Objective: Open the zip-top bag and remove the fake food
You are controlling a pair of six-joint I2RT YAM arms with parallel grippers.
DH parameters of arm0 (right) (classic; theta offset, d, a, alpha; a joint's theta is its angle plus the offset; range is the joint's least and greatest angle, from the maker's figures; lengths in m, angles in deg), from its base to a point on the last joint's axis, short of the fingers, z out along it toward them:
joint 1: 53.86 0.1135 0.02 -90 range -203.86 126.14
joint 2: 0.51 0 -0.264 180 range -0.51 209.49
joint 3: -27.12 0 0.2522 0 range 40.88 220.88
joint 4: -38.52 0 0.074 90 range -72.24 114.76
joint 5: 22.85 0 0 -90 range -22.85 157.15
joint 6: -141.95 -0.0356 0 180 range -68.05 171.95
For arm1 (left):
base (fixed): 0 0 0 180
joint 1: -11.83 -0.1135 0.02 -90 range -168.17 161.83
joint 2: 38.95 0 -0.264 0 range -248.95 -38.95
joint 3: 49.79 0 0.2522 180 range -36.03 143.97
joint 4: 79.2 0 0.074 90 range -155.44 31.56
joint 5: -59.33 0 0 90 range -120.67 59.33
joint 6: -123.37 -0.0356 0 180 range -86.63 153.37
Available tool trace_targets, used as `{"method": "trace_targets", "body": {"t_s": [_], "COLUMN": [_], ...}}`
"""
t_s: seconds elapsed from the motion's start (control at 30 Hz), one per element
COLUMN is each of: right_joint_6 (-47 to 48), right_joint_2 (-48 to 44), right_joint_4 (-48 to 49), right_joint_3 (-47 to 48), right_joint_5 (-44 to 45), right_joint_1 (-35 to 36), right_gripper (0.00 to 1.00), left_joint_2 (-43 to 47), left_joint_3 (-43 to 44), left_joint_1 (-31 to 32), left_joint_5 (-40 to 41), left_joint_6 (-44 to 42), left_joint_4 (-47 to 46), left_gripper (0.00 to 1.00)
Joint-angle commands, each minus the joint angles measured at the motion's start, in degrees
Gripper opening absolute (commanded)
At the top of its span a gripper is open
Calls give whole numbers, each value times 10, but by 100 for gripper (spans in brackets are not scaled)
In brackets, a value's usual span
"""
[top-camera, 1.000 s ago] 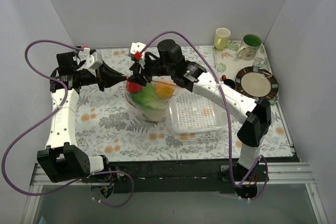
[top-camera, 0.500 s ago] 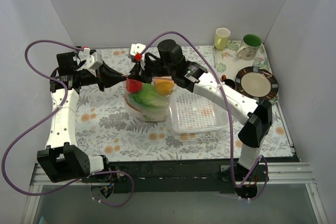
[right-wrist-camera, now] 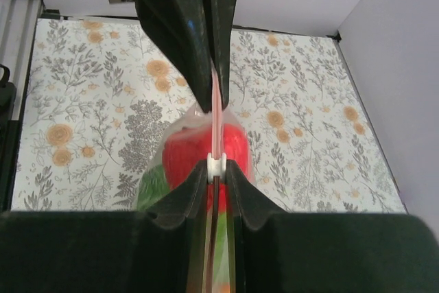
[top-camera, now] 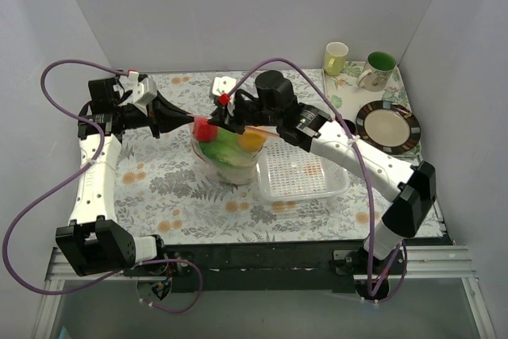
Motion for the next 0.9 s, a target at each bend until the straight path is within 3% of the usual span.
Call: {"method": "trace_targets", "body": {"t_s": [0.0,0.37,0.67,0.77,0.8,0.87], "right_joint_6": [10,-46,-57,-66,-68,-76], "right_joint_2": [-98,-279,-286,-275,-271,-252], "right_joint_4": [30,80,81,83,83,83], "right_joint_3": [-81,-321,-340,-335,-324,-306], "right_joint_5": [50,51,46,43,45,44], "right_joint_1": [-28,-132,-143,-143,-144,-143], "right_gripper": [10,10,13,42,60,72], "left_joint_2": [6,-9,-5,4,6,1], "left_joint_3": [-3,8,-1,-20,-24,-25], "left_joint_1": [-6,-49,-82,-82,-81,-81], "left_joint_5": [-44,-31,-38,-38,-38,-37], "left_joint_6": [63,169,202,189,184,184], "left_joint_4": [-74,-210,-258,-258,-258,-266], "left_gripper": [0,0,0,0,0,0]}}
